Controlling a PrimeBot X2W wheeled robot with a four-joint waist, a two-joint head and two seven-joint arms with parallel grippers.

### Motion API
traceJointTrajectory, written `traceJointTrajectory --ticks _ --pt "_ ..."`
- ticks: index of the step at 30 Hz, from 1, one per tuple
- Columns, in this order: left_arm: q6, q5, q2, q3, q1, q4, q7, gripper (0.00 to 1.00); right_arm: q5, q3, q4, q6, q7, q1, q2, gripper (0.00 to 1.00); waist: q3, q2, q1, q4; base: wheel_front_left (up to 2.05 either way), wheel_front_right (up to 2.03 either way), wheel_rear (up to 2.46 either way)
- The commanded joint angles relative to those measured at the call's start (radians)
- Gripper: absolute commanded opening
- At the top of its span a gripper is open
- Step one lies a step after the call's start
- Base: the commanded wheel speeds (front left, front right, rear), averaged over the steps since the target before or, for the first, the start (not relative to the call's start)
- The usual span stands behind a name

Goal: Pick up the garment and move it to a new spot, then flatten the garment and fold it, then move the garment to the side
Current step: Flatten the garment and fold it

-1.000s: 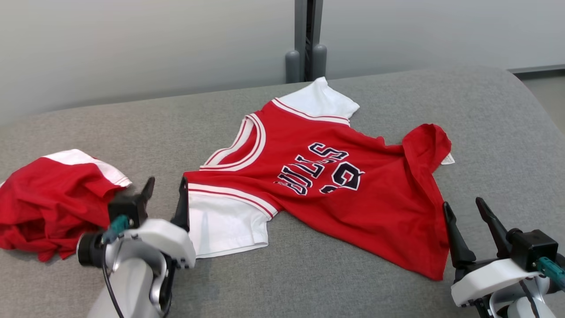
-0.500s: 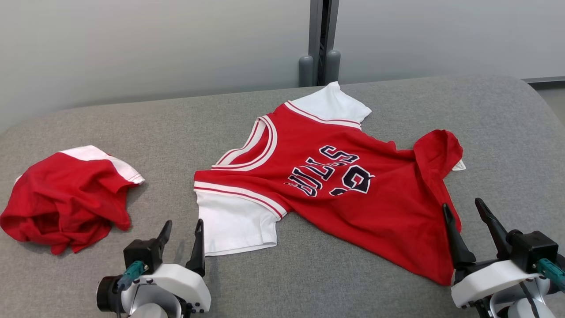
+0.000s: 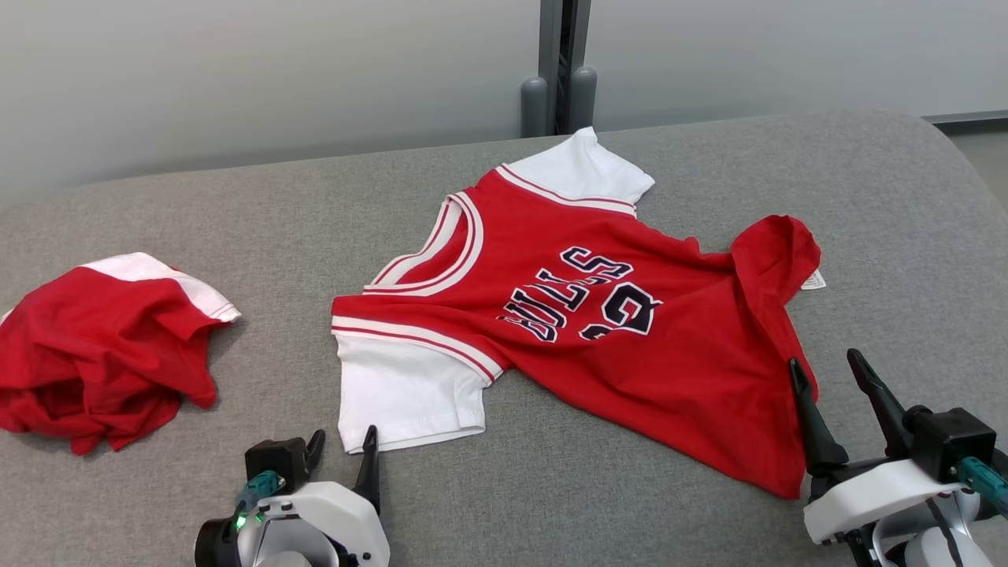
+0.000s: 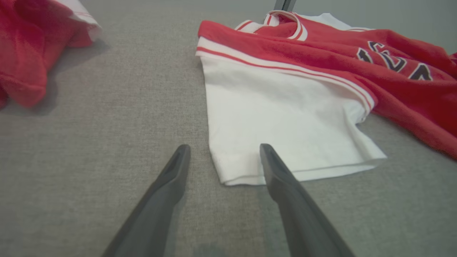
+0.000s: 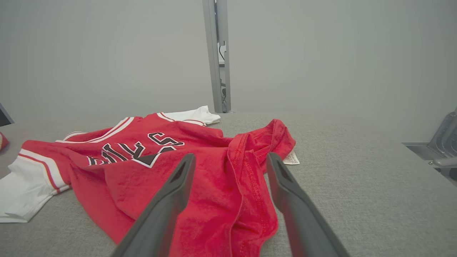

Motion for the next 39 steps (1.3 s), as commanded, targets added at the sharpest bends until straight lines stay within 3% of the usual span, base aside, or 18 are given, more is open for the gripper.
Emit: traceJointTrajectory --ticks 1,11,12,13,14,22,30,39 --pt "0.003 -0.027 0.005 -0.014 -0.025 0.025 -0.001 1.00 -0.006 -0.003 0.002 0.000 -0.005 -0.013 0.000 1.00 0.005 0.0000 0.0000 -0.003 0.00 0.00 0.00" --pt "-0.010 -0.087 0.005 -0.088 -0.067 0.092 0.000 1.00 -0.018 -0.018 0.005 0.000 -0.005 -0.016 0.002 1.00 0.017 0.0000 0.0000 0.001 0.00 0.00 0.00" --pt "-0.009 -0.090 0.005 -0.093 -0.071 0.097 0.000 0.80 -0.018 -0.019 0.005 0.000 -0.005 -0.017 0.003 1.00 0.018 0.0000 0.0000 0.002 0.00 0.00 0.00" --pt "-0.006 -0.091 0.004 -0.101 -0.079 0.098 0.000 0.12 -0.019 -0.020 0.007 0.000 -0.005 -0.016 0.003 1.00 0.019 0.0000 0.0000 0.004 0.00 0.00 0.00" --pt "-0.008 -0.093 0.004 -0.102 -0.080 0.096 0.000 0.00 -0.019 -0.020 0.008 0.000 -0.005 -0.016 0.003 1.00 0.019 0.0000 0.0000 0.004 0.00 0.00 0.00" --pt "0.017 -0.033 0.005 -0.024 -0.061 -0.017 -0.001 0.00 -0.006 -0.073 0.046 0.000 -0.005 0.032 0.024 1.00 0.018 0.0000 0.0000 0.002 0.00 0.00 0.00" --pt "0.027 0.029 0.005 0.059 -0.024 -0.149 -0.001 0.00 0.052 -0.031 0.133 0.000 -0.005 0.083 0.047 1.00 0.023 0.0000 0.0000 -0.007 0.00 0.00 0.00" --pt "0.028 0.047 0.005 0.068 0.002 -0.176 -0.001 0.00 0.158 -0.015 0.228 0.000 -0.005 0.065 0.069 1.00 0.018 0.0000 0.0000 -0.010 0.00 0.00 0.00"
